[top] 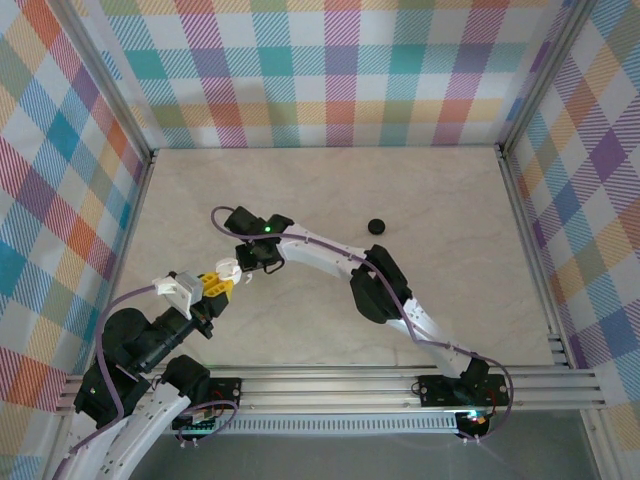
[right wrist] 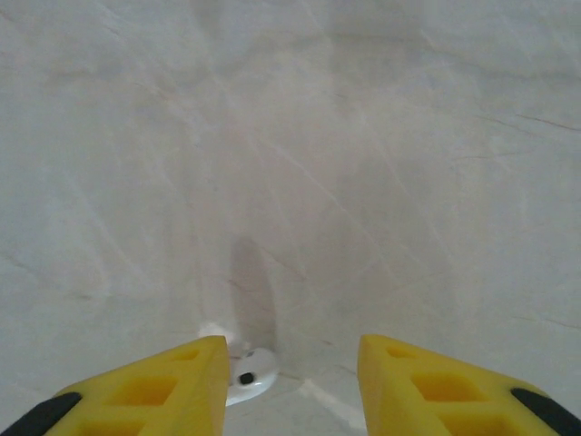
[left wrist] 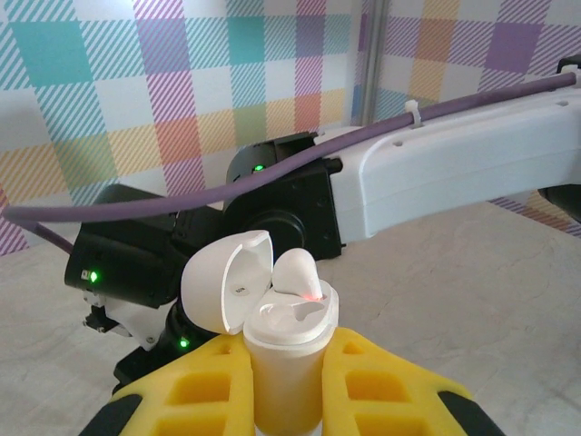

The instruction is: Insert the wireless bluetooth earbuds into the charging case

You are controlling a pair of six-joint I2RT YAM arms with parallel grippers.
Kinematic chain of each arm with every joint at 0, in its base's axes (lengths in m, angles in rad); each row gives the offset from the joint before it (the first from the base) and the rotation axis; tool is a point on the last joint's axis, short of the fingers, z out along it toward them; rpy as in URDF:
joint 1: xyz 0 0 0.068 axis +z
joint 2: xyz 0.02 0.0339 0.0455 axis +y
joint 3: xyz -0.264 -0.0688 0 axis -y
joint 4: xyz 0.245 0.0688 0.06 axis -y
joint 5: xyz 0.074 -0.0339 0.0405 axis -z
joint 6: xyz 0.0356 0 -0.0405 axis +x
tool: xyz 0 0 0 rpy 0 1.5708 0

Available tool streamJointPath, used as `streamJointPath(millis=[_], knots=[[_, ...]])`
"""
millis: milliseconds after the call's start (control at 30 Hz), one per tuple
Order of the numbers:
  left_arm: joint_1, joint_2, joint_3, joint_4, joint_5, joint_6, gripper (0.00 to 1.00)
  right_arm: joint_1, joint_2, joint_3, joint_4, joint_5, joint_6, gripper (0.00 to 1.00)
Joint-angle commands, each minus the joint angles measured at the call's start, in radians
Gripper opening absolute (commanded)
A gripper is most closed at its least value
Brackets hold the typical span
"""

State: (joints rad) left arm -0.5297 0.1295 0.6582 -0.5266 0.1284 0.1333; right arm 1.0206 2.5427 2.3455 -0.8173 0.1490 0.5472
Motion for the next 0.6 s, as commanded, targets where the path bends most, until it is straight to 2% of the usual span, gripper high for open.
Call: streamJointPath(millis=[0,233,567], knots=[[-0.009,0.003,-0.003,0.022,0.035,0.027,0.00,0.012,0.014,0.032,-0.029,0.066,0.015,0.44],[-0.009,0.017,-0.003,-0.012,0.054,0.043,0.00,0.031,0.069,0.099,-0.054,0.063,-0.030,0.50],[-0.009,-0.021,-0.028,-0.017,0.025,0.033,0.00,0.051,0.086,0.062,-0.082,0.045,-0.052,0.53]])
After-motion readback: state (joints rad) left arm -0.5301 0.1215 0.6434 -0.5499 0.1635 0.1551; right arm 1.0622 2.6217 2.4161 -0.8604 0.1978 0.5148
